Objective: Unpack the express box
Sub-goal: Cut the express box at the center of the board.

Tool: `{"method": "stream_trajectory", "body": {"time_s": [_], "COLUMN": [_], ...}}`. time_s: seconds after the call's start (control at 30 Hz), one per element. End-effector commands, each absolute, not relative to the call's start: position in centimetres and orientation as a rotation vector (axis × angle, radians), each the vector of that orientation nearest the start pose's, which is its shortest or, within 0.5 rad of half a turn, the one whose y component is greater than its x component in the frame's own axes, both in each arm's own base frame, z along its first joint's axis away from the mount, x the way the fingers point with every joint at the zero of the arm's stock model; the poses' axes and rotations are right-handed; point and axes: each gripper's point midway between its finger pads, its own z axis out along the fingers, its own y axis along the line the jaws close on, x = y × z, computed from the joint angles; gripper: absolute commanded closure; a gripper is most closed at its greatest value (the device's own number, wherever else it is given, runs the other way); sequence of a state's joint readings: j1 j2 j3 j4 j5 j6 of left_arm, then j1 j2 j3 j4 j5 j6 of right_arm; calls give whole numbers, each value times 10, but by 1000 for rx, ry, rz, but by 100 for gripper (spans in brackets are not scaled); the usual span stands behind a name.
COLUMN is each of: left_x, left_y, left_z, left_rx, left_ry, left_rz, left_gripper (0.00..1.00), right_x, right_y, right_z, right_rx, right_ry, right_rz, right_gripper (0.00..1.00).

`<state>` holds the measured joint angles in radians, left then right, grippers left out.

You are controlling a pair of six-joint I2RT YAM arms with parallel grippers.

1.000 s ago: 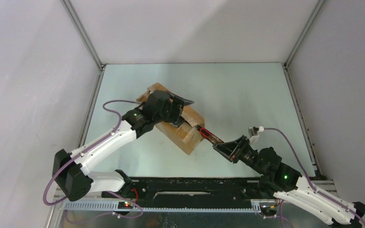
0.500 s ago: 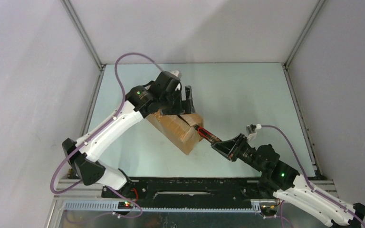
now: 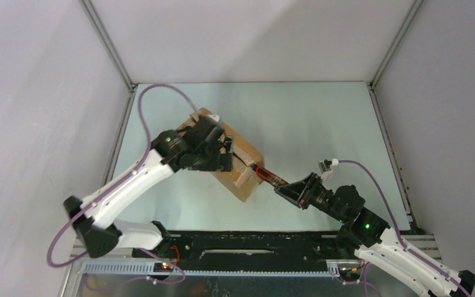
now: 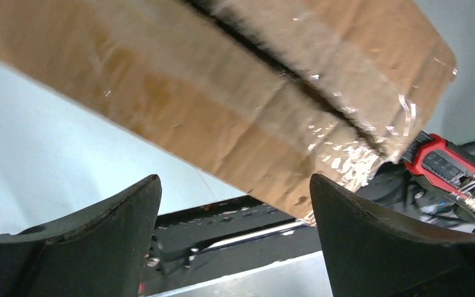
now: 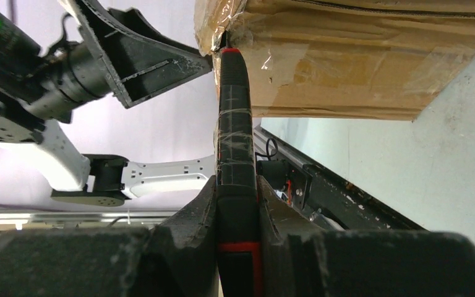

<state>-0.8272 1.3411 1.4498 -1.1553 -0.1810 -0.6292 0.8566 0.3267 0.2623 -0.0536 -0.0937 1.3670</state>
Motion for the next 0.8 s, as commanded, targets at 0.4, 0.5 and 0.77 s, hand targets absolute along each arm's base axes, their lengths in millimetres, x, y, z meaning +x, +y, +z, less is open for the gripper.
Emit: {"method": "stream_trajectory", "body": {"time_s": [0.4,0.5,0.77], "left_x": [260,266,272], "left_y": [-190,-186,-179], "left_z": [199,196,197], "left_rx": [-727,-758,-794], "left_ry": [2271,2273,2227], "left_rz": [-690,-643,-609], "left_gripper": [7,10,11], "right_x": [95,91,90], "right_y": [243,241,229], "right_z": [208,208,211], "right_rx": [215,200,208], "right_ry": [2132,2158,2181], "right_rz": [1722,1734,1742], "right_gripper": [100,100,100]}}
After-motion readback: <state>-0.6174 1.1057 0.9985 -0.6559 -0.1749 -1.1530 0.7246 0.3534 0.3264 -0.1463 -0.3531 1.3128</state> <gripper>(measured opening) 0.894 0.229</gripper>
